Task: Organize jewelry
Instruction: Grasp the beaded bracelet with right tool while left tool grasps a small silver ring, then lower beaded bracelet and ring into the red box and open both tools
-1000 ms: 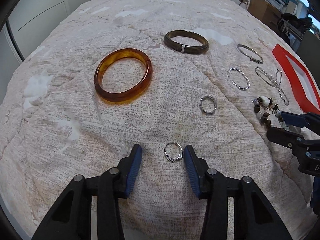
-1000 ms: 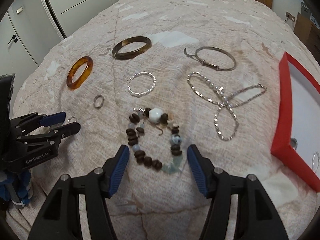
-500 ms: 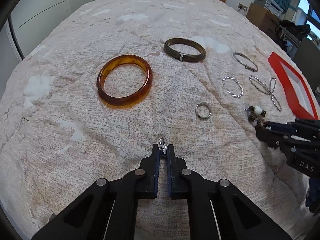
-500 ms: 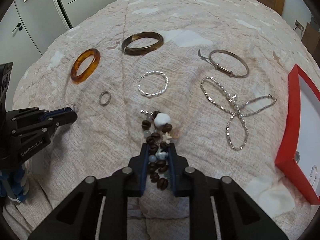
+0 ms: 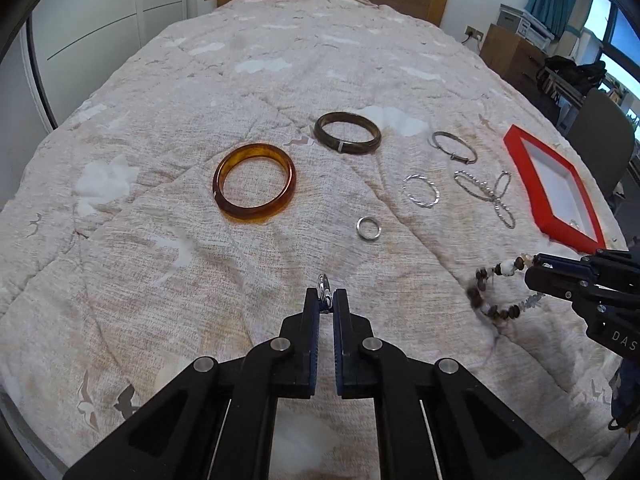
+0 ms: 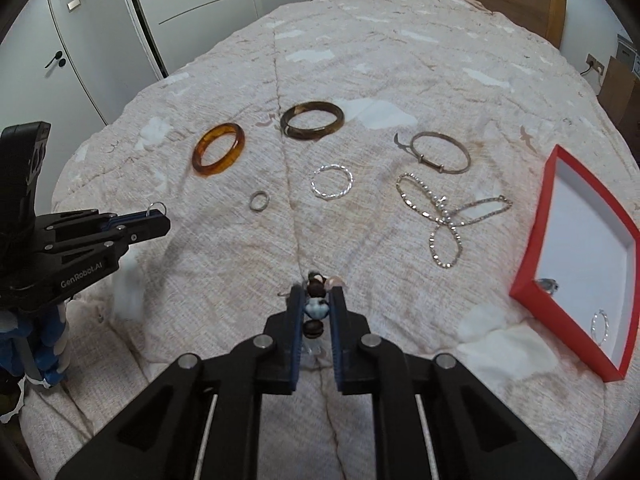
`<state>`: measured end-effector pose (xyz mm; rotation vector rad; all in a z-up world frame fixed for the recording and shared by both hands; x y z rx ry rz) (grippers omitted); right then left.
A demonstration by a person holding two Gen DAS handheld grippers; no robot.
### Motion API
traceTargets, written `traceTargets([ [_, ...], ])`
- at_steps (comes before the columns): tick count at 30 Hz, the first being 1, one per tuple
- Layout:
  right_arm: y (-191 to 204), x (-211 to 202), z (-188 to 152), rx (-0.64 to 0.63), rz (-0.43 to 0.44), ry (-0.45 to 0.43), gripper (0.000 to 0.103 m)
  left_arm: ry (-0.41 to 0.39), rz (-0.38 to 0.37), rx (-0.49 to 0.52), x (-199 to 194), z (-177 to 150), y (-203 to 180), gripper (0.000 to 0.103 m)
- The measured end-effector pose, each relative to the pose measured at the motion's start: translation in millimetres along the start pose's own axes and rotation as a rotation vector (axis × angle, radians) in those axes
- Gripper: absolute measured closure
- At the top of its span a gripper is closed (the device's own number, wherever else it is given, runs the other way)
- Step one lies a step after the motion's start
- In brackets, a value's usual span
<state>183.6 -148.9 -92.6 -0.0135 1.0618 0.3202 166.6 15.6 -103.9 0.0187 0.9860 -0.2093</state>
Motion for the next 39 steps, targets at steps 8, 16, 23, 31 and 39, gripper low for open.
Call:
traceTargets([
  [8, -5, -51, -11, 0.016, -0.028, -0.077, 0.092, -0.047, -0.025, 0.060, -36, 0, -33, 0.097],
  [16, -35, -104, -22, 0.058, -0.095, -0.158, 0.091, -0.087, -0.103, 0.146, -57, 19, -90, 0.097],
  [23, -90, -133, -30, 0.122, -0.174, -0.192, 0.091, -0.087, -0.160, 0.238, -51, 41, -152, 0.097],
  [31, -165, -139, -28, 0.217, -0.246, -0.217, 0.091, -0.075, -0.212, 0.324, -17, 79, -222, 0.097],
  [39, -232, -119, -13, 0.285, -0.282, -0.243, 0.091, -0.046, -0.250, 0.376, 39, 112, -281, 0.097],
])
Point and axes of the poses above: each gripper's, at about its wrist camera, not at the fingertips, and x roughly the way its jaws point, y to its left, z to its top, the point moved 2 cm from there along x, roughly the way its jaws point, and after that the axes turned 2 degrees about x, right-handed, at the moved point
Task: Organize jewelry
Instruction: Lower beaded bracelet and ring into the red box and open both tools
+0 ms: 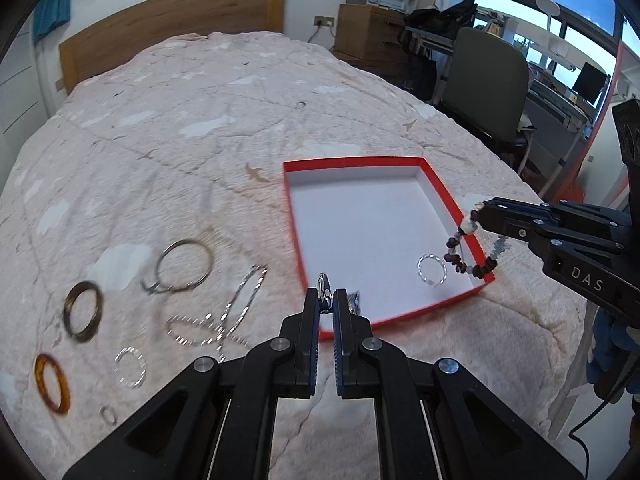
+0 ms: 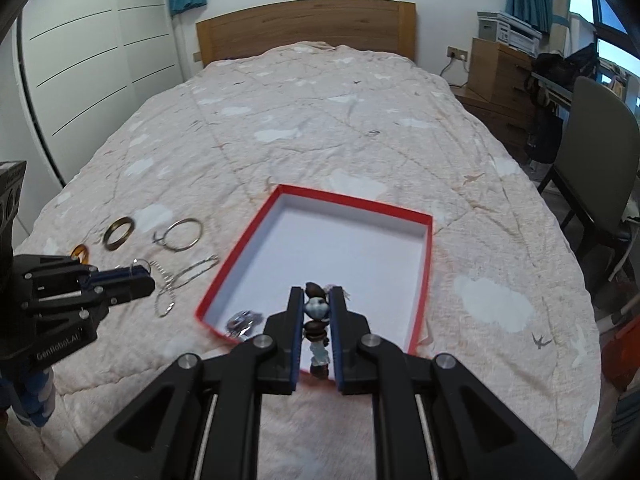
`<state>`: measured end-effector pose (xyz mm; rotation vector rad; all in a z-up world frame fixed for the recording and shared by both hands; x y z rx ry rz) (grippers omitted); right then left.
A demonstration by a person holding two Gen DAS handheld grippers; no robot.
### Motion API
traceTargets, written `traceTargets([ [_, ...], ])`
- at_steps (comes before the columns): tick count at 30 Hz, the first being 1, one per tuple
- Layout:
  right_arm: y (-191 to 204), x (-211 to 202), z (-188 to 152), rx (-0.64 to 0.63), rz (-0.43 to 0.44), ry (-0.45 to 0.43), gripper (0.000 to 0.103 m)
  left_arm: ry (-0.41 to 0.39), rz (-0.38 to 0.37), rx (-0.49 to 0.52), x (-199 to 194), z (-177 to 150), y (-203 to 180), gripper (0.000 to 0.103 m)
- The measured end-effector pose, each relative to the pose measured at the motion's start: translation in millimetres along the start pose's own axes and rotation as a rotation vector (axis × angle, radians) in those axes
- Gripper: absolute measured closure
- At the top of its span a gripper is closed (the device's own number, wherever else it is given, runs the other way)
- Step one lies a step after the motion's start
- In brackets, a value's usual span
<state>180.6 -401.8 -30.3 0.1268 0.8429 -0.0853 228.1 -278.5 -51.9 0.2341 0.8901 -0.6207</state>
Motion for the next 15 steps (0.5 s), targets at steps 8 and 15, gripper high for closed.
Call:
traceTargets([
  [8, -24, 48, -3, 0.026, -0.008, 0.047, 0.091, 0.038, -0.028, -0.006, 52, 14, -7, 0.097],
  [15, -40, 73, -18, 0.047, -0.030, 0.095, 0.091, 0.078, -0.029, -0.006, 83, 14, -11, 0.097],
])
Point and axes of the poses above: each gripper's, at about its wrist camera, not at the fingertips, and x roughly the way its jaws point, y to its left, z to its top, the point moved 2 cm from there along x, roughly the way its jaws point, and after that the axes turned 2 degrees about x, right-handed, at the moved point
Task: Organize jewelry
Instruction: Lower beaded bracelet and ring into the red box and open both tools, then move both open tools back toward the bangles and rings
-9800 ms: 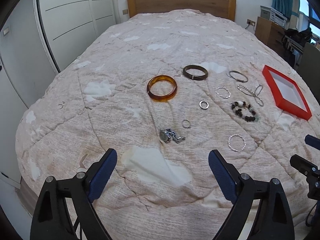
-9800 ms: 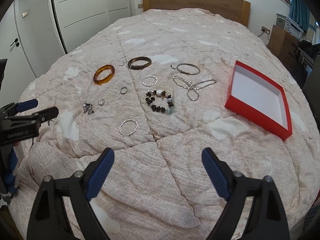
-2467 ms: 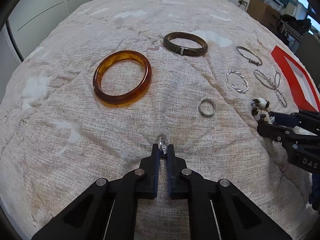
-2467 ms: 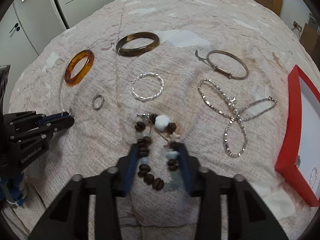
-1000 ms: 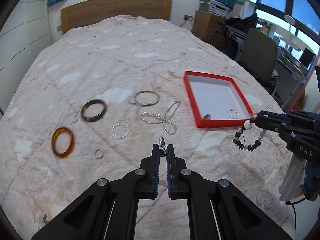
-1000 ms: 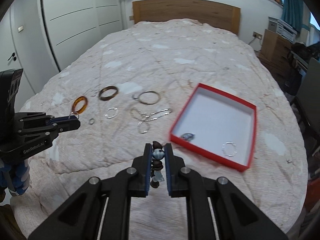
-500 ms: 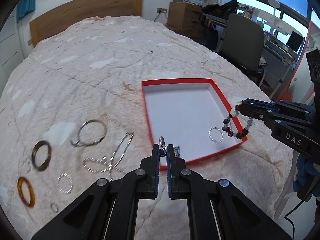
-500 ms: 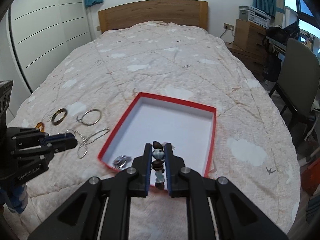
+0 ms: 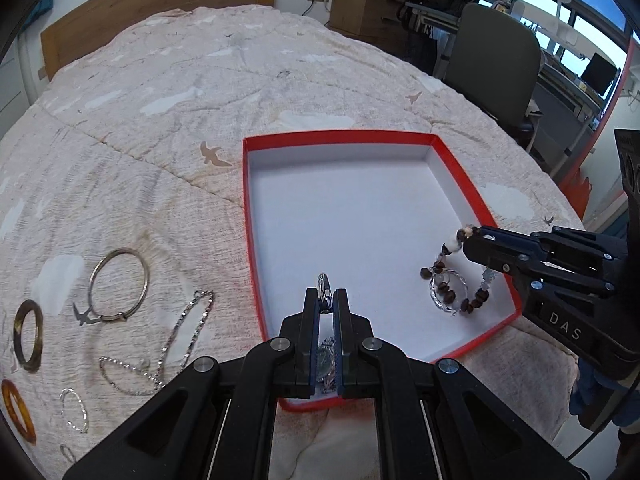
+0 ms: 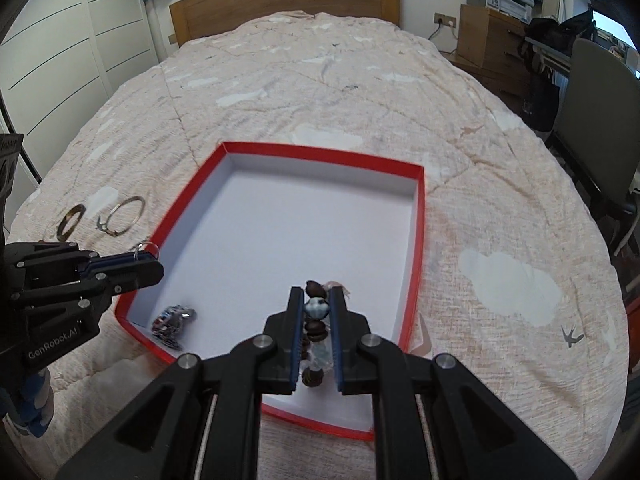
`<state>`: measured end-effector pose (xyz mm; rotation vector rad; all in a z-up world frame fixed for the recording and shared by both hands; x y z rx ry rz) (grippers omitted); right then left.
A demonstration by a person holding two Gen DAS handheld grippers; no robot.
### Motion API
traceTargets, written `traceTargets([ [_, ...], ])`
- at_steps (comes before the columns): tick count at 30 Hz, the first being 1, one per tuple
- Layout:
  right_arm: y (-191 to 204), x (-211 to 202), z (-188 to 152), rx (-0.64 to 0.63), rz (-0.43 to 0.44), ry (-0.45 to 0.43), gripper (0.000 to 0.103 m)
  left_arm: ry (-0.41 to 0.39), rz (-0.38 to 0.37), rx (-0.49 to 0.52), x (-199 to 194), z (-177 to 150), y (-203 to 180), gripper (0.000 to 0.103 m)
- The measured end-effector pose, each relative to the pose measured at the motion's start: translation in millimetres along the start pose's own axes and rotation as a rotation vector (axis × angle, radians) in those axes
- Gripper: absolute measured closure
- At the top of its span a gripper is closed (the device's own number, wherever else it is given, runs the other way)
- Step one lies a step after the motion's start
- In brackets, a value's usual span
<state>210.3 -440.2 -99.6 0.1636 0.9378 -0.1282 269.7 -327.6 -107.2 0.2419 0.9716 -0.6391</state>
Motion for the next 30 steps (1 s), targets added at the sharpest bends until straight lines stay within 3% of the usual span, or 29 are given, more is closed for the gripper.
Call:
traceTargets([
  [12, -5, 19, -4, 0.011, -0.032, 0.046, 0.088, 0.072, -0.005, -0.022, 27, -9, 4, 0.095],
  [14, -5, 19, -5, 0.008, -0.045, 0.051, 0.068, 0.072, -0.006, -0.023, 27, -9, 4, 0.090],
  [16, -6, 16, -5, 0.009, -0.058, 0.047, 0.062, 0.064, -0.007, -0.019, 24, -9, 3, 0.081],
  [17, -7, 14, -5, 0.010, -0.062, 0.044, 0.062, 0.059, -0.004, -0.018, 22, -9, 3, 0.075],
  [30, -8, -41, -4, 0.046, -0.093, -0.016, 0.062, -0.024, 0.024, -0.040, -35, -20, 9, 0.063],
])
Point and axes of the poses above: each gripper's, at about its wrist camera, not at the fingertips, and x roughly the way its jaws point, y to its left, z to its top, the point moved 2 cm from there along x, roughly the way its jaws point, and after that the axes turned 2 degrees about x, right-handed, at the moved point
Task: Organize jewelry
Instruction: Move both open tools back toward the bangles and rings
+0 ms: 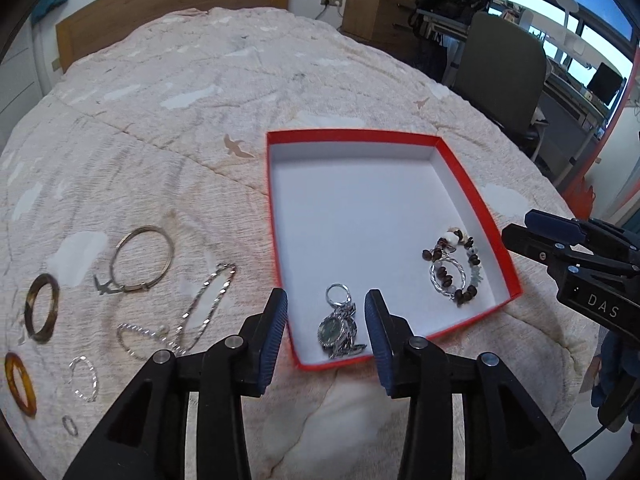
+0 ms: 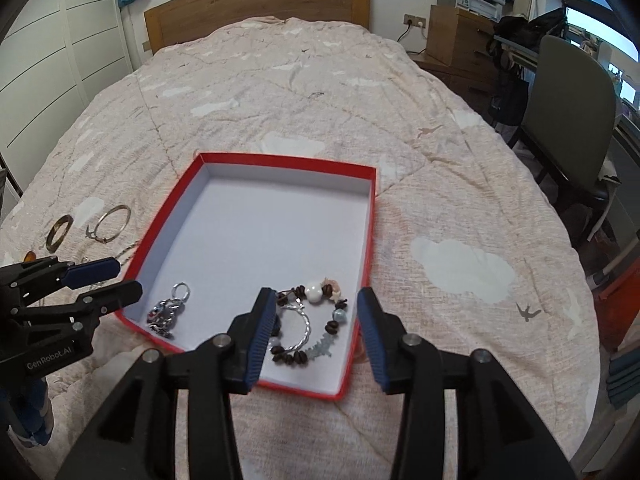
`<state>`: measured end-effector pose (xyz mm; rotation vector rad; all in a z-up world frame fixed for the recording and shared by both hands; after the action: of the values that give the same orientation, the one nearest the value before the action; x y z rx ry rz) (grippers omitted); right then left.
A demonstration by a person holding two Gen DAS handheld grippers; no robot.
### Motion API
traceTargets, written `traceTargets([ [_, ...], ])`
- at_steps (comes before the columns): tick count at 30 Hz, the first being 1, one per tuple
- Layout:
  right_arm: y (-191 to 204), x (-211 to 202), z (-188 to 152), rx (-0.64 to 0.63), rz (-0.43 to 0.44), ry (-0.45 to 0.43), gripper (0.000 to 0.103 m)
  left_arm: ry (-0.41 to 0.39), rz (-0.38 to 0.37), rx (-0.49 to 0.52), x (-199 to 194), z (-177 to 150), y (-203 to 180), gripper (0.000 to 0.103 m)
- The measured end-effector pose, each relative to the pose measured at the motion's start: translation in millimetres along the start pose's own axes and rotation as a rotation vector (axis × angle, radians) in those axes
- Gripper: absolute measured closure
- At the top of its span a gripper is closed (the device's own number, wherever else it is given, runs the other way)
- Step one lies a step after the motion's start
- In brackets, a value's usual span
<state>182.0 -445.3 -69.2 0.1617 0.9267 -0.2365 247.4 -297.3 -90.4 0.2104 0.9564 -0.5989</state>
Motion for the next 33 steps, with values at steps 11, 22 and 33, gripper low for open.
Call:
traceTargets([
  [11, 43, -60, -14, 0.002, 0.069, -0.060, 0.062, -0.038, 0.113, -0.023, -81, -43, 39, 0.059],
  [22, 101, -115, -30, -0.032, 0.149, -0.115, 0.062, -0.088, 0.257, -0.115, -171, -114, 105, 0.052],
  [33, 155, -150, -40, -0.097, 0.200, -0.150, 0.062, -0.139, 0.344, -0.197, -231, -165, 146, 0.044],
])
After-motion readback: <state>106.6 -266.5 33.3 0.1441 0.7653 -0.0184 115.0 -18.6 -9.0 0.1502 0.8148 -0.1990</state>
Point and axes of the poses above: each gripper's, at about its wrist camera, not at the fingertips, and x roughly the way its jaws point, y to its left, z to its top, the point moved 2 cm from there along x, roughly the way its jaws point, and after that the axes turned 2 degrees about x, right-handed, at the moved point
